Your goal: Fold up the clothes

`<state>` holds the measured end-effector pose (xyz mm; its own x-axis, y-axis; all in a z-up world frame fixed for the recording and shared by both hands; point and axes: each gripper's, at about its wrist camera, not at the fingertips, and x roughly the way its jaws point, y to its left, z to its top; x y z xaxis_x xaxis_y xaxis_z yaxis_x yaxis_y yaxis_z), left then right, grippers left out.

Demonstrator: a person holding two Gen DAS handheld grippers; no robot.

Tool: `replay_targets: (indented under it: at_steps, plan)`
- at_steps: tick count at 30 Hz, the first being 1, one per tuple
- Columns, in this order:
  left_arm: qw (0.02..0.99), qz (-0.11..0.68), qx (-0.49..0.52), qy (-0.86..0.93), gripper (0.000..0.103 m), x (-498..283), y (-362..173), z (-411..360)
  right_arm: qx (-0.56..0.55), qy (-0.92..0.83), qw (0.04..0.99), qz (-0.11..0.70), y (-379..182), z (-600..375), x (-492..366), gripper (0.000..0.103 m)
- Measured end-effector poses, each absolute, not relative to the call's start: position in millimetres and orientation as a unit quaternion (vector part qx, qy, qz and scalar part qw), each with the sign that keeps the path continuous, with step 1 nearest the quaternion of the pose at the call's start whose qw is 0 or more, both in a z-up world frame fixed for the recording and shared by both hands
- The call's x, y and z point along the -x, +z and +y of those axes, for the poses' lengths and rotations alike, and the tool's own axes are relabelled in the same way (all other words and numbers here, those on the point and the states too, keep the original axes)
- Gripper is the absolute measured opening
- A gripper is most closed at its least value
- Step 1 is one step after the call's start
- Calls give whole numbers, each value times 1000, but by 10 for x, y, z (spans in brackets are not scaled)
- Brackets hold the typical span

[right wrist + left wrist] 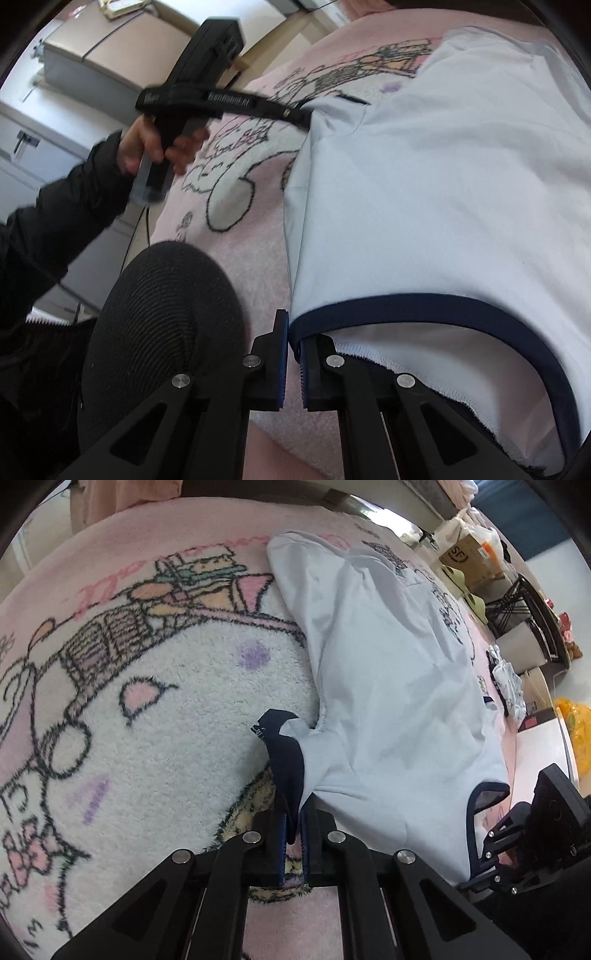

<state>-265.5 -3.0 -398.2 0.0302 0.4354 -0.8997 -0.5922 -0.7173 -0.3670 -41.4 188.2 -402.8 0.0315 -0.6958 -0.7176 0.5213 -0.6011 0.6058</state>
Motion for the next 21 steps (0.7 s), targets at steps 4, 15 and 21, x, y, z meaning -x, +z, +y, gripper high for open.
replay_targets:
  at_steps: [4, 15, 21]
  plan:
    - [374, 91, 617, 687, 5, 2659, -3917, -14, -572, -690, 436, -82, -4018, 1865, 426, 3]
    - [370, 147, 644, 653, 7, 2575, -3903, -99, -599, -650, 468, -9, -4138, 1731, 375, 3]
    - [350, 166, 667, 636, 8, 2573, -4045, -203, -612, -635, 471, 18, -4241, 1714, 356, 3]
